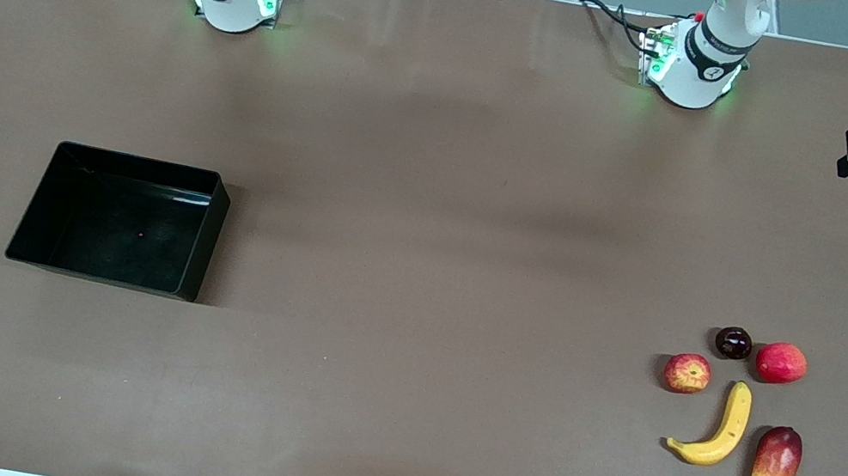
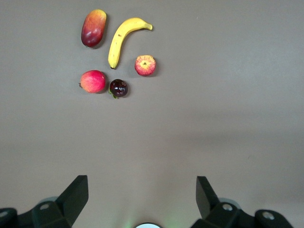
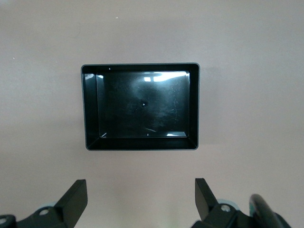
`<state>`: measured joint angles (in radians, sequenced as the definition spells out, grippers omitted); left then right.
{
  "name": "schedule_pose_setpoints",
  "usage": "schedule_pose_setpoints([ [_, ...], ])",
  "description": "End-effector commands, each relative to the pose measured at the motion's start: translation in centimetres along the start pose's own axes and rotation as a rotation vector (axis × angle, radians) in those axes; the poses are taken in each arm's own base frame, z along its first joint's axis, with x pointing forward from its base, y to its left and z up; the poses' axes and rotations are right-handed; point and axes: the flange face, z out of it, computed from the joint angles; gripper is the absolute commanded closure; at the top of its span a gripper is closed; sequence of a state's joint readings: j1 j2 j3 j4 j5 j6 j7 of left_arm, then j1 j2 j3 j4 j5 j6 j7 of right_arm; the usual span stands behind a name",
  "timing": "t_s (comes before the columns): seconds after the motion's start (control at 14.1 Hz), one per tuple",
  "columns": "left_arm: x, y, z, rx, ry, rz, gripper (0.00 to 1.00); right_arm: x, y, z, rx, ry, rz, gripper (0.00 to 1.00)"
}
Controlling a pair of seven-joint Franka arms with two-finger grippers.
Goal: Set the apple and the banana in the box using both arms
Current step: 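Reach the left gripper toward the red-yellow apple beside the banana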
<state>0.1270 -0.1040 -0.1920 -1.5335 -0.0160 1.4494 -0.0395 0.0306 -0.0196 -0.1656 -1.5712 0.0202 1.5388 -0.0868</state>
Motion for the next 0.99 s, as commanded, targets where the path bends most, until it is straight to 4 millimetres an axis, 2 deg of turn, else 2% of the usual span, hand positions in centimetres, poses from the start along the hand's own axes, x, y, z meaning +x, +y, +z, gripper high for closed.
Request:
schedule_pose_setpoints([
  [0.0,-0.6,-0.4,-0.8,0.019,-0.006,0.000,0.00,-0.4,0.3,0.1,0.009,-0.003,0.007,0.00],
  [0.28,-0.3,-0.4,-0.3,0.042,-0.021,-0.004,0.00,-0.4,1.0,0.2,0.008,-0.006,0.021,0.00],
  [0.43,0.8,-1.0,1.0,0.066,-0.038,-0.010,0.00,-0.4,1.0,0.2,0.008,-0.006,0.021,0.00],
  [0.71,5.5,-2.5,8.3,0.083,-0.121,-0.012,0.00,-0.1,1.8,0.3,0.006,-0.004,0.035,0.00],
  [0.78,6.6,-2.4,9.8,0.073,-0.116,-0.009,0.00,0.0,1.9,0.1,0.005,0.000,0.039,0.00],
  [0.92,9.4,-2.6,14.1,0.051,-0.110,-0.003,0.00,0.9,1.9,0.1,-0.001,0.006,0.038,0.00],
])
